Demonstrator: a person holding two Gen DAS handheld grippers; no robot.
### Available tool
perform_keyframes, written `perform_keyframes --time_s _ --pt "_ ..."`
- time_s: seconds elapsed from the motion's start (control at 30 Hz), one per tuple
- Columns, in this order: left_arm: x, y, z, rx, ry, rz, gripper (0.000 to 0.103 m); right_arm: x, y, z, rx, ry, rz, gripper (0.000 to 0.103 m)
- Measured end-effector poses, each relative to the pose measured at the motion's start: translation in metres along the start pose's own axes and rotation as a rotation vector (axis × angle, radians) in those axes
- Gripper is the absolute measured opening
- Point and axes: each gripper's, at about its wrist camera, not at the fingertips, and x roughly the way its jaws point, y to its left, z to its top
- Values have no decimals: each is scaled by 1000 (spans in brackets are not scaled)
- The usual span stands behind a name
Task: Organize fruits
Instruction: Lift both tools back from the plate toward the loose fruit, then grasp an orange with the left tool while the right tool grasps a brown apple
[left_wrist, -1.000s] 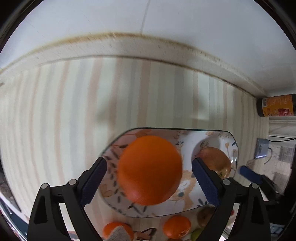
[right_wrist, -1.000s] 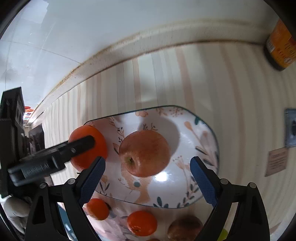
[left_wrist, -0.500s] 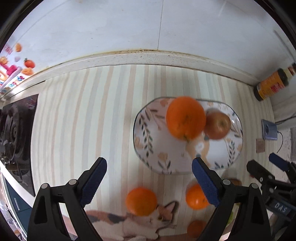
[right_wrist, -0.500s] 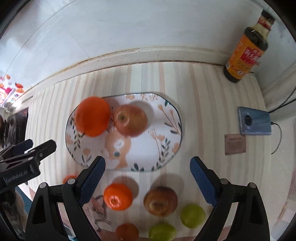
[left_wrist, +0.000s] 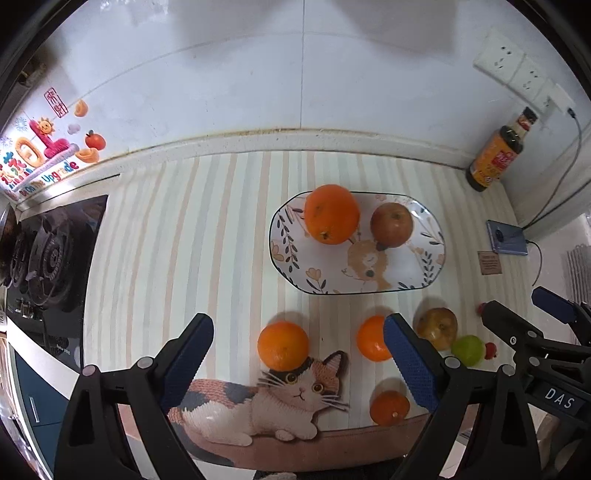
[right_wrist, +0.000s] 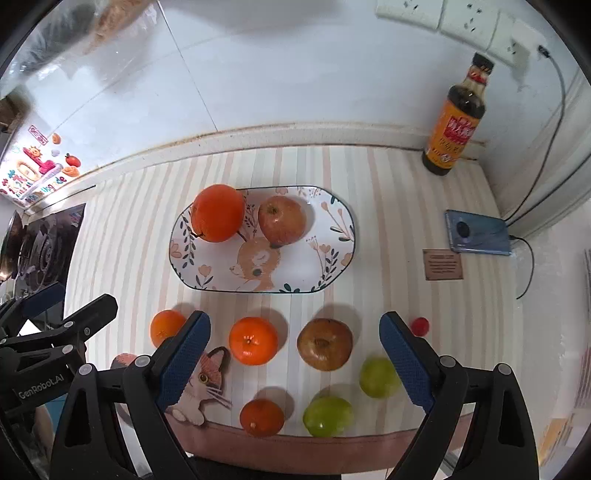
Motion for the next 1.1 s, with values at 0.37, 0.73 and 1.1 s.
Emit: perform_keyframes --time_s 0.37,0.73,1.1 --pt "-39 2 -16 -11 -52 -20 94 -52 -4 -28 43 -65 45 95" --pt "31 15 -17 -31 81 23 102 19 -47 -32 176 62 79 100" --pt "154 32 -30 -80 357 27 102 129 -63 -46 237 259 84 90"
